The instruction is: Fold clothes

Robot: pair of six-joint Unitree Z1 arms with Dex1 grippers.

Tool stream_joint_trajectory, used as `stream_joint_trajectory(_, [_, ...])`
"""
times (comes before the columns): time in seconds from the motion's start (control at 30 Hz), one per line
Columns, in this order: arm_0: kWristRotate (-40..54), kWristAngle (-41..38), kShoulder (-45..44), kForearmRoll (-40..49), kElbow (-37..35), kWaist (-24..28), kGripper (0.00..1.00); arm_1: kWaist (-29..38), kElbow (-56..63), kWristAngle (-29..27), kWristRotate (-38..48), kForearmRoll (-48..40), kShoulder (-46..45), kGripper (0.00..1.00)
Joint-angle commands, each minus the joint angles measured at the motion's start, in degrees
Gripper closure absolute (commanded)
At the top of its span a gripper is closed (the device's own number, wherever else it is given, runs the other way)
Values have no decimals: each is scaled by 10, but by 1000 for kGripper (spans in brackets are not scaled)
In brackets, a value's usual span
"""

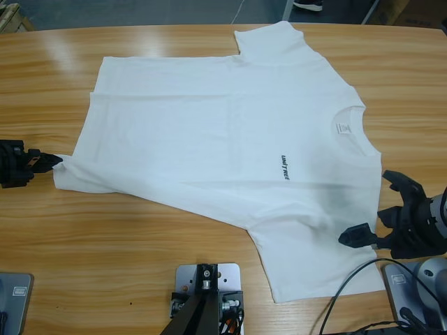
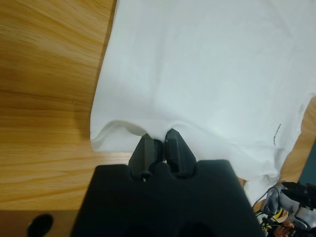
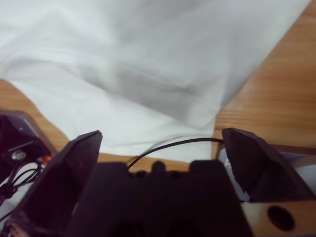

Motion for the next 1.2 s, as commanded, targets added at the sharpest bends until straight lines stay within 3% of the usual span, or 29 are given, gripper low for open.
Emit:
stream_joint_trajectory(0.03, [11, -9, 17, 0, 8, 4, 1000, -5, 22, 45, -3, 3, 39, 0])
stream_joint_trajectory(0.3, [10, -10, 9, 0, 9, 1, 1000, 7, 26, 12, 5, 0, 47, 56])
stream_joint_trajectory(0.6, [10, -11, 6, 0, 10, 0, 1000, 44, 16, 24, -19, -35, 193, 76])
stream_joint_trajectory(0.87, [10, -11, 7, 0, 9, 0, 1000, 45, 16, 18, -20, -35, 188, 78])
stream_joint_trajectory(1.0, [11, -11, 8, 0, 9, 0, 1000, 61, 23, -7, -5, -22, 121, 55])
stream_joint_trajectory(1.03, [11, -11, 9, 0, 9, 0, 1000, 61, 28, -12, -4, -22, 98, 85])
stream_joint_trajectory(1.13, [11, -11, 9, 0, 8, 0, 1000, 61, 36, -22, 2, -22, 65, 857])
stream_joint_trajectory(1.17, [11, -11, 9, 0, 8, 0, 1000, 61, 37, -25, 4, -22, 66, 1000])
stream_joint_trajectory(1.2, [11, -11, 9, 0, 8, 0, 1000, 61, 37, -27, 5, -22, 68, 1000])
